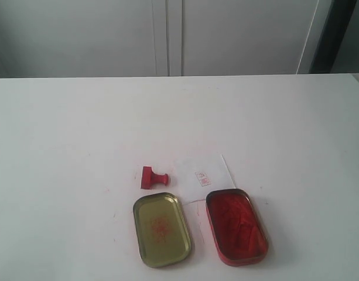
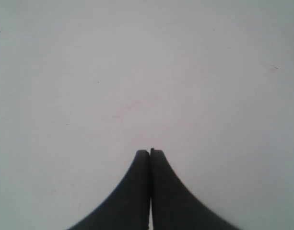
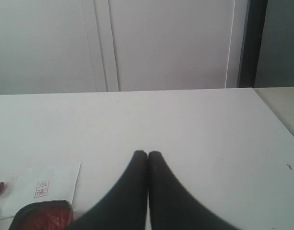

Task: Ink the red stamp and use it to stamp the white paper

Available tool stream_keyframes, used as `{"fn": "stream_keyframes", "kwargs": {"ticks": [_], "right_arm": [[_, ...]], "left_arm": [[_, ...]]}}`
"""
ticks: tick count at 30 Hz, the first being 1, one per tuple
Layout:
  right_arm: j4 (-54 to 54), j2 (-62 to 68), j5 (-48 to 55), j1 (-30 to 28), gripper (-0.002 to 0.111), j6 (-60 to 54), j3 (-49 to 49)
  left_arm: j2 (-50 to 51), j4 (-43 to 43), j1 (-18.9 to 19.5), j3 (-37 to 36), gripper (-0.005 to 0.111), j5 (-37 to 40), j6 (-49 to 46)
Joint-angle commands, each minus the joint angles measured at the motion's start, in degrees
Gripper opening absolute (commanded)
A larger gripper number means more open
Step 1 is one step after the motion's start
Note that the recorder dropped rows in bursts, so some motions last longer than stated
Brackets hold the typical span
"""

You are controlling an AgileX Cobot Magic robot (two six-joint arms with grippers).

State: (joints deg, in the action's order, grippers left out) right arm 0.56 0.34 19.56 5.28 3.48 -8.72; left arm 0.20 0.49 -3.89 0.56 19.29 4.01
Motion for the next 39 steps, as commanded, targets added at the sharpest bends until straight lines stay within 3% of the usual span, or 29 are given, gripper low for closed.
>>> {"fn": "stream_keyframes", "kwargs": {"ticks": [1,21,39], "right_arm": [[-0.56,-0.34,0.0,-0.21,0.0,-0.64,0.56],[-0.56,-0.34,0.13,-0.21,0.0,-0.64,8.71],[-2.25,-0.34,0.47,-0.21,0.0,-0.64,8.72]], "left_arm": [[-0.2,-0.02,0.04,-0.56,0.0,0.82,0.05],[-0.2,-0.02,0.04,-0.56,0.0,0.82,0.05],[-0.2,-0.02,0.04,-0.56,0.0,0.82,0.05]]}}
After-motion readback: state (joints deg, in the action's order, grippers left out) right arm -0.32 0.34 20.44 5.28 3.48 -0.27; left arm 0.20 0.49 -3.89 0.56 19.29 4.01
